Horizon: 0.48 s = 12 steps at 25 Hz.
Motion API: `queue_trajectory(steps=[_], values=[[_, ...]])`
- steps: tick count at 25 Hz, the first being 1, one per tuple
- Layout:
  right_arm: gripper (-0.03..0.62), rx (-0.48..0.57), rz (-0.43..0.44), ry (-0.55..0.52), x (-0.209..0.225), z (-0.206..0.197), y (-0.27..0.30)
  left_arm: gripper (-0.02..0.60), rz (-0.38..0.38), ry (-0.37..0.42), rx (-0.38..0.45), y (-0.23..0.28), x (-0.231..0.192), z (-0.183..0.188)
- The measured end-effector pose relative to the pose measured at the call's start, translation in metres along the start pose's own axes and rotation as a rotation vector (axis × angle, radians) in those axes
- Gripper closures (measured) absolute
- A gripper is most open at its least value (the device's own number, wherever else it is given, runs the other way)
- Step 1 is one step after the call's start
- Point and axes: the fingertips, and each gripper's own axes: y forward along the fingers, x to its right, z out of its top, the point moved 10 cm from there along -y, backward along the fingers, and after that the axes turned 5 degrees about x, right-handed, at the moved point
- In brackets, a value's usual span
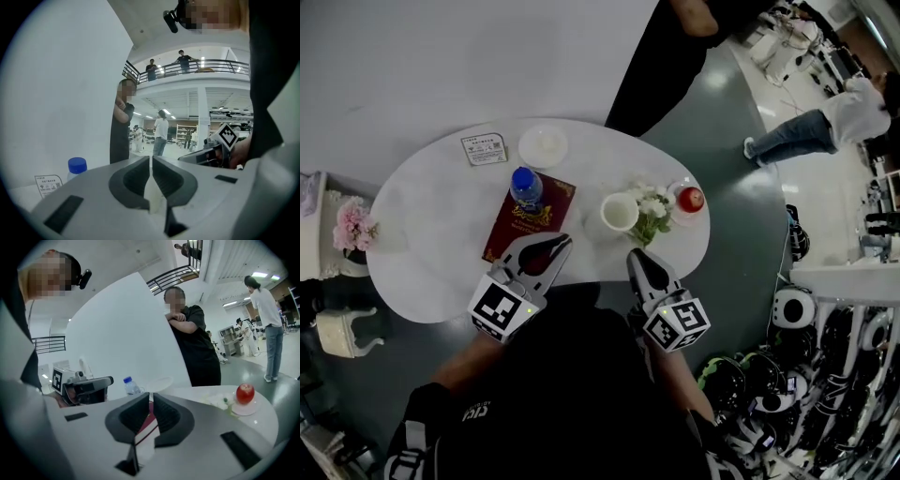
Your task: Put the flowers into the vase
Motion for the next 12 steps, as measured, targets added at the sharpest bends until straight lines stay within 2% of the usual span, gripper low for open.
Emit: queue_trajectory(steps=[6, 12], values=[[0.545, -0.096, -0.052, 0.007, 0.073, -0.003, -0.025, 0.571, 0.088, -0.011, -0.060, 0.034, 0.014, -0.009], [0.543, -0.220, -0.063, 0.078, 0.123, -0.014, -0.023, 0.571, 0.104, 0.005, -0.090, 0.057, 0.015, -0.009]])
